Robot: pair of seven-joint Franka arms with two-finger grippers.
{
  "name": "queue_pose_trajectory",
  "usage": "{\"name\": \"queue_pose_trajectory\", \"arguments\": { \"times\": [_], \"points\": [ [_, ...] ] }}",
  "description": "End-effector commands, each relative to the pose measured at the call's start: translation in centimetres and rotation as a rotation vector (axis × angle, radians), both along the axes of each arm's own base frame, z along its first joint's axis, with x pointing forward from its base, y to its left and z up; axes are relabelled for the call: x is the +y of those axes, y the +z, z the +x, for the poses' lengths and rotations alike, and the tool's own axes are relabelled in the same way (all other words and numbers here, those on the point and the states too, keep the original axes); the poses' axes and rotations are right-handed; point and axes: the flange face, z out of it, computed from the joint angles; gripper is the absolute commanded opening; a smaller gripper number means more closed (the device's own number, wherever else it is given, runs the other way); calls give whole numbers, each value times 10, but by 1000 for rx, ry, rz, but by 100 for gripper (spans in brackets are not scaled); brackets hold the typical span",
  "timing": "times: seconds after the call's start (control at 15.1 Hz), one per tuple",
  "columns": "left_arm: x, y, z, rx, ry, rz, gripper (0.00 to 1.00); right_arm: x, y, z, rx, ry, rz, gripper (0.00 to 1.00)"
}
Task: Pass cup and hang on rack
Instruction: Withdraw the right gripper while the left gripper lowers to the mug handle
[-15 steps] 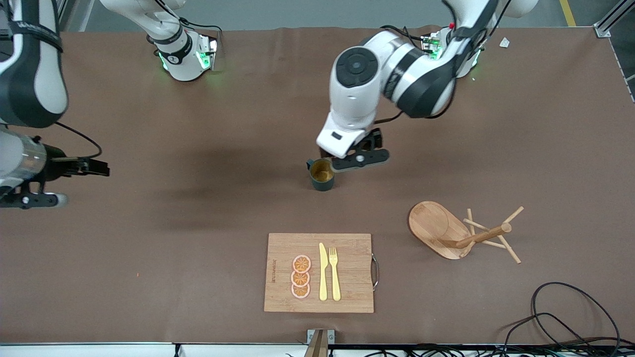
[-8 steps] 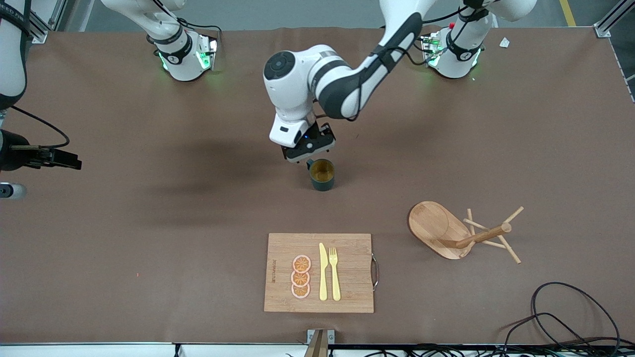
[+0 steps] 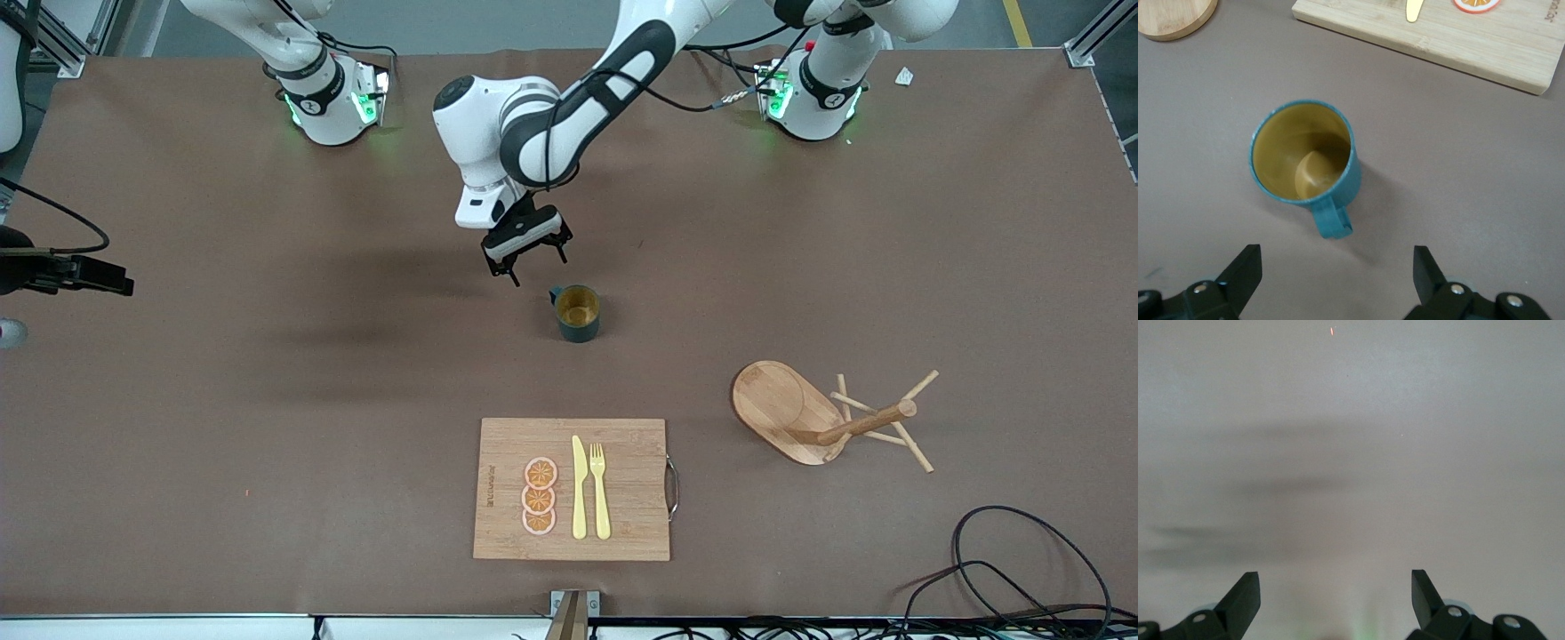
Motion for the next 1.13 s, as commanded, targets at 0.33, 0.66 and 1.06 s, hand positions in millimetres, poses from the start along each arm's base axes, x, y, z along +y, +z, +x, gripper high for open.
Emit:
{"name": "queue_pose_trajectory", "arguments": {
  "times": [0.33,0.66,1.06],
  "points": [
    [-11,-75,-25,-251,89,67,90,4,12,-3,-20,-10,30,100],
    [-16,-93,-29,-342,156,37,66,10,34,-17,-46,-68,36,100],
    [-8,-109,-20,-396,144,77,65,9,58,-64,-67,-54,11,100]
  ]
}}
